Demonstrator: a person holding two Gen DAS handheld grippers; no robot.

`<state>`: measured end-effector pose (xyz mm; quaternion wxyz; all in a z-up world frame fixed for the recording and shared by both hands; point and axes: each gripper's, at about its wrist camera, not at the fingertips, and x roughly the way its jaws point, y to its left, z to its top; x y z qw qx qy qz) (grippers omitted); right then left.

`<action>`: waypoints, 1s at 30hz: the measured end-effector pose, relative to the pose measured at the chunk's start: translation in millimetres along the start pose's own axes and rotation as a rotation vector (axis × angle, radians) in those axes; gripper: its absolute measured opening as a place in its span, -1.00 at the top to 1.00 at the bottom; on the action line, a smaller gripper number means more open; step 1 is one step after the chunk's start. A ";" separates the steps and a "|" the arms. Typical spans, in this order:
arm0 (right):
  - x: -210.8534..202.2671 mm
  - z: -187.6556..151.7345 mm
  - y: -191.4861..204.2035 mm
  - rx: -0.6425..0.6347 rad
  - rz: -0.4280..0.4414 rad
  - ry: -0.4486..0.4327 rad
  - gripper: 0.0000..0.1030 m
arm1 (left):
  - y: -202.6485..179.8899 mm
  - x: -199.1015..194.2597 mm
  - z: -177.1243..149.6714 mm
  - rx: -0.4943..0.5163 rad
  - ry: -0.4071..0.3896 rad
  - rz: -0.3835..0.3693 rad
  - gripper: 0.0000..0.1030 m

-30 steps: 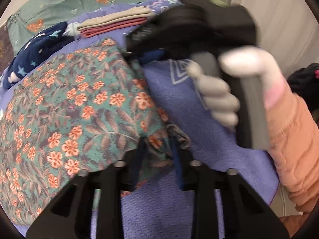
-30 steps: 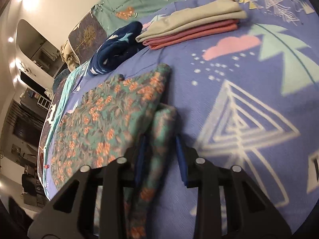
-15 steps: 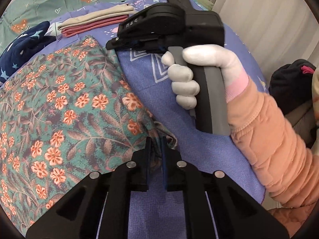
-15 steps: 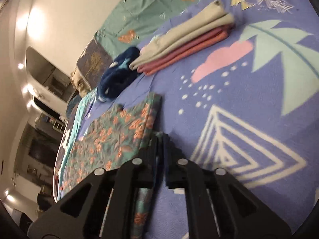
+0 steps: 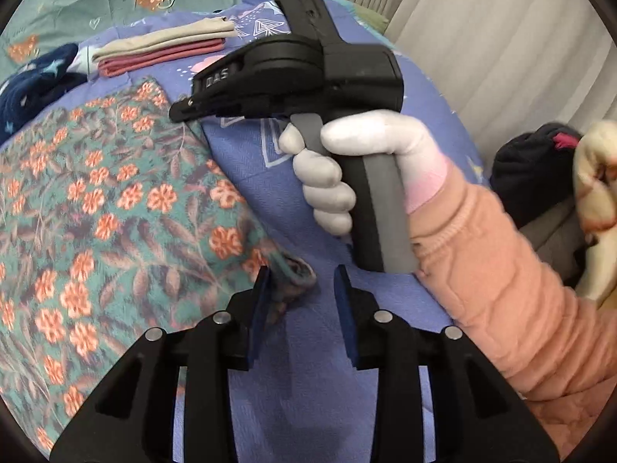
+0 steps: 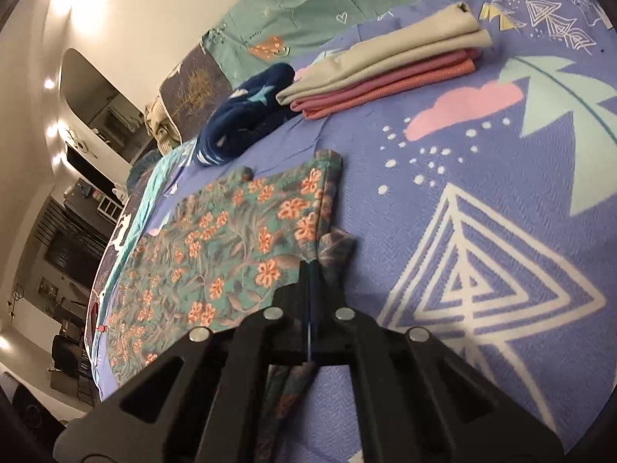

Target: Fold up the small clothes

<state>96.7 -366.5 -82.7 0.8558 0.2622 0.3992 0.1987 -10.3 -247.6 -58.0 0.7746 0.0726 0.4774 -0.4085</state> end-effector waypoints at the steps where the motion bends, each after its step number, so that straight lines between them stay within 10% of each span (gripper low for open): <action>1: -2.8 -1.2 3.0 -0.017 0.006 -0.014 0.99 | 2.0 -6.4 -2.7 -0.012 -0.012 -0.010 0.33; 8: -17.4 -7.9 33.1 -0.126 0.257 -0.022 0.74 | 45.5 -77.4 -52.7 -0.109 -0.139 0.089 0.32; 10: -3.0 -10.7 43.4 -0.181 0.155 0.026 0.66 | 70.5 -103.0 -75.3 -0.179 -0.173 0.168 0.32; 12: 18.0 -15.4 45.0 -0.205 -0.039 0.089 1.00 | 101.6 -130.5 -100.9 -0.261 -0.201 0.258 0.32; 18: 10.6 -16.7 51.0 -0.234 -0.191 0.038 1.00 | 198.2 -217.8 -181.8 -0.565 -0.302 0.521 0.32; 27: -4.8 -14.8 111.6 -0.323 -0.334 -0.004 0.62 | 254.4 -252.3 -216.3 -0.586 -0.365 0.528 0.52; 30: -1.3 -11.7 152.2 -0.401 -0.329 -0.016 0.49 | 275.4 -244.6 -208.9 -0.518 -0.330 0.418 0.52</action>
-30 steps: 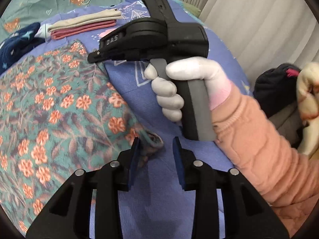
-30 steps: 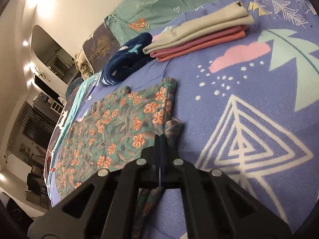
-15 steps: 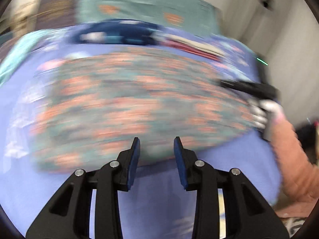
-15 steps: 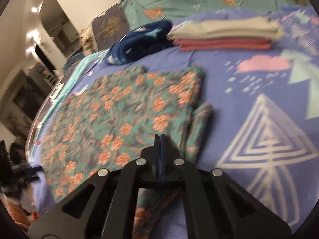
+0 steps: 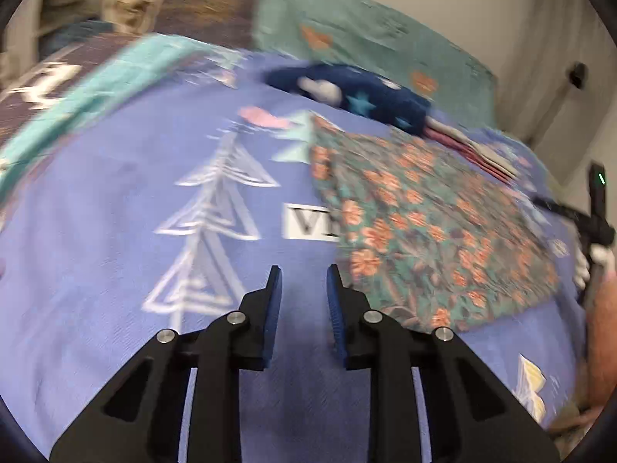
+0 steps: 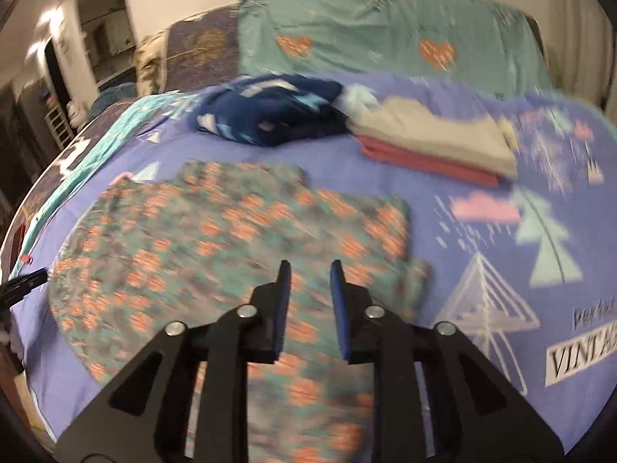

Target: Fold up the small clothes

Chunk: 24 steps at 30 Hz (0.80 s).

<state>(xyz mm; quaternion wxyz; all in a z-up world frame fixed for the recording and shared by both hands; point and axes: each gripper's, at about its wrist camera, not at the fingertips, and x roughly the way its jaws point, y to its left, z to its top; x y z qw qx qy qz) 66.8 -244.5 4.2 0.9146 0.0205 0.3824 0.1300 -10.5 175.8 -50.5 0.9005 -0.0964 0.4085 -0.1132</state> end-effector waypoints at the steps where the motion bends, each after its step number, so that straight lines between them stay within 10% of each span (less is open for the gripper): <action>1: -1.0 5.9 13.1 -0.025 0.007 -0.005 0.47 | -0.6 5.0 0.7 0.014 0.015 -0.009 0.52; 11: 40.7 49.4 166.2 -0.299 0.121 0.062 0.32 | 0.6 15.6 11.6 0.058 0.039 -0.310 0.28; 24: 149.5 75.0 325.7 -0.460 0.093 0.244 0.18 | 3.1 35.8 1.2 0.014 0.126 -0.379 0.26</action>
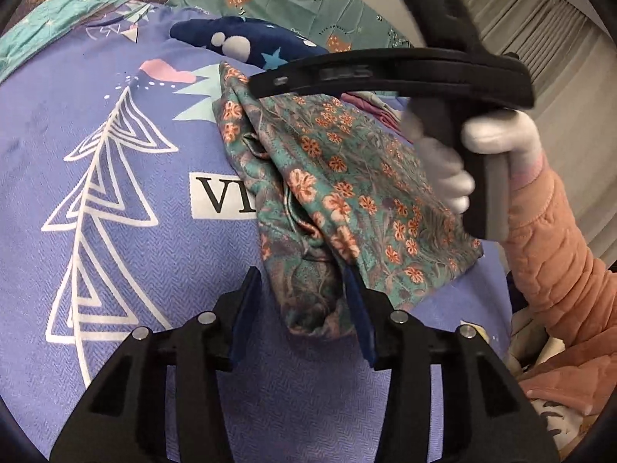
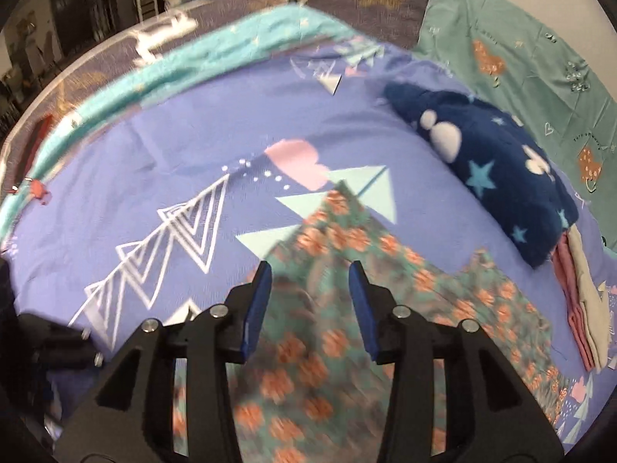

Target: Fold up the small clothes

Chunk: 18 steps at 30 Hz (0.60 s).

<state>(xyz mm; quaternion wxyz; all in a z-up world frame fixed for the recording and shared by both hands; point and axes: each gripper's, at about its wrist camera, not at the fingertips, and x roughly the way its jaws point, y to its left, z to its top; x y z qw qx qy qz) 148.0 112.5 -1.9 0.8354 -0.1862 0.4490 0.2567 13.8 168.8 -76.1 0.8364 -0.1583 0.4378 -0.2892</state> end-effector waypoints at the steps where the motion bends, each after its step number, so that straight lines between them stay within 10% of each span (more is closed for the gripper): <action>1: 9.7 3.6 3.4 0.008 -0.004 0.023 0.18 | 1.7 1.3 0.8 -0.010 0.002 -0.011 0.38; 3: 32.8 9.8 9.1 0.010 -0.035 0.074 0.46 | 6.1 4.7 1.9 -0.031 0.008 -0.012 0.93; 6: 42.4 12.8 4.8 0.064 -0.032 0.073 0.92 | 3.9 -2.2 -2.0 -0.037 -0.012 0.010 0.95; 10: 22.4 18.4 -12.7 0.148 0.016 -0.034 0.92 | 5.1 -6.0 -15.0 -0.020 0.007 0.068 0.94; 14: 58.1 9.0 -23.7 0.178 0.136 0.062 0.84 | 7.8 -7.9 -17.8 -0.033 -0.009 0.051 0.92; 18: 33.3 -3.5 -35.9 0.227 0.211 -0.033 0.36 | 3.3 -15.1 -20.9 -0.010 -0.020 0.077 0.85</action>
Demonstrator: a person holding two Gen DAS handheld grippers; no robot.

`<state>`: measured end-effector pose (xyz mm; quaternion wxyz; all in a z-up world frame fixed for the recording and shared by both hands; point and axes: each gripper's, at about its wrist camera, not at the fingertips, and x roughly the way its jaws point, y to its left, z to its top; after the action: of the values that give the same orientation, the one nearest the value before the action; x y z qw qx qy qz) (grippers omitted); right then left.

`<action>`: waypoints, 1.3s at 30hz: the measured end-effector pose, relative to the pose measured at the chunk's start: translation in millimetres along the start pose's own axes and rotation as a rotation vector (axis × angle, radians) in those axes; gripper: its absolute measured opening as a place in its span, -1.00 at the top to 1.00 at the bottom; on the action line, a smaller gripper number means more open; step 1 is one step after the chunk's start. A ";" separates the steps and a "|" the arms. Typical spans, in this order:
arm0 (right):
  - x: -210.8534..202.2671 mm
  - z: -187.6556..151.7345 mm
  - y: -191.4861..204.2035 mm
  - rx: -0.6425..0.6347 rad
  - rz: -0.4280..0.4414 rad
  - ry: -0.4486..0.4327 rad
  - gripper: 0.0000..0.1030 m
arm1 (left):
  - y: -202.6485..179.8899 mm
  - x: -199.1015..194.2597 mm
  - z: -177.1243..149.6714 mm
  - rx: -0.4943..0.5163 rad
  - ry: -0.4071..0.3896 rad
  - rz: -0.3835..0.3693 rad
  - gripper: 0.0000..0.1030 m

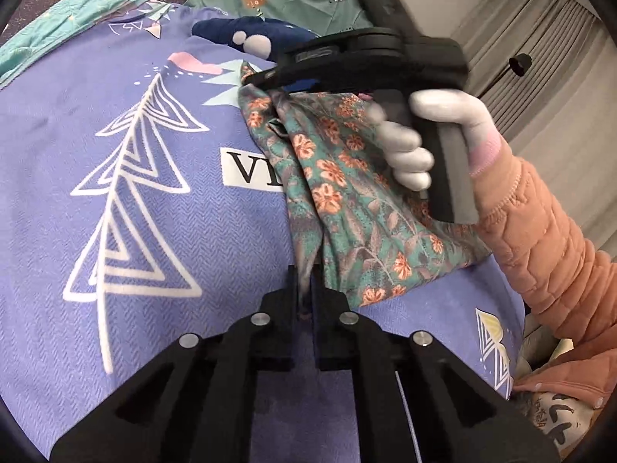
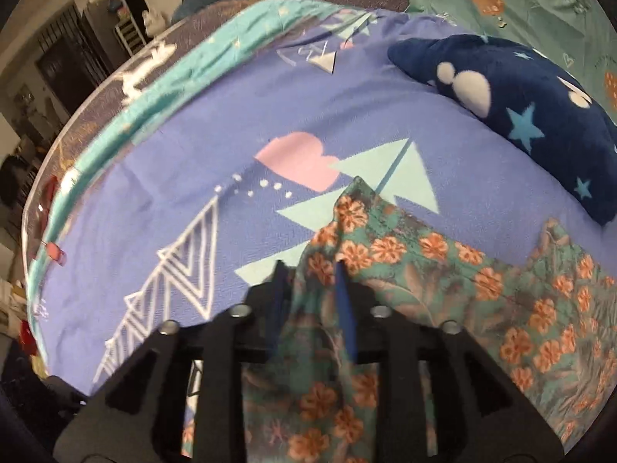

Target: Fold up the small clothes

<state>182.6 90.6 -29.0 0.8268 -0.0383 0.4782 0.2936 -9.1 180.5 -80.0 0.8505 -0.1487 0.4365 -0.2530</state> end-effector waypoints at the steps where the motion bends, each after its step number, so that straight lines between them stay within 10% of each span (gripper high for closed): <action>1: -13.3 -2.1 -3.0 0.000 0.005 -0.032 0.35 | -0.3 -3.5 1.3 -0.001 -0.010 0.009 0.83; 7: -54.1 -17.5 -13.4 0.008 0.040 -0.072 0.34 | -24.8 -23.8 10.6 0.039 -0.125 -0.106 0.49; 10: -56.2 -30.7 -12.7 0.006 0.034 -0.054 0.31 | -35.0 -2.9 15.3 0.085 -0.072 -0.033 0.25; 13: -55.7 -39.9 -13.1 0.012 0.042 -0.043 0.31 | -23.4 12.0 14.5 0.054 -0.019 0.015 0.29; 17: -65.1 -45.4 -9.1 -0.001 0.058 -0.063 0.28 | -11.6 -1.5 10.9 0.007 -0.041 -0.052 0.96; 36: -18.5 -17.0 28.9 -0.099 -0.081 -0.044 0.21 | -12.3 3.4 -7.3 0.011 -0.013 -0.004 0.76; 39: -5.2 -9.3 50.0 -0.200 -0.110 -0.015 0.45 | -7.9 4.6 -8.3 -0.007 -0.016 -0.016 0.75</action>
<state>147.5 126.3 -18.9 0.8373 -0.1444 0.4375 0.2944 -15.9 171.2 -84.1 0.8514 -0.1572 0.4294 -0.2569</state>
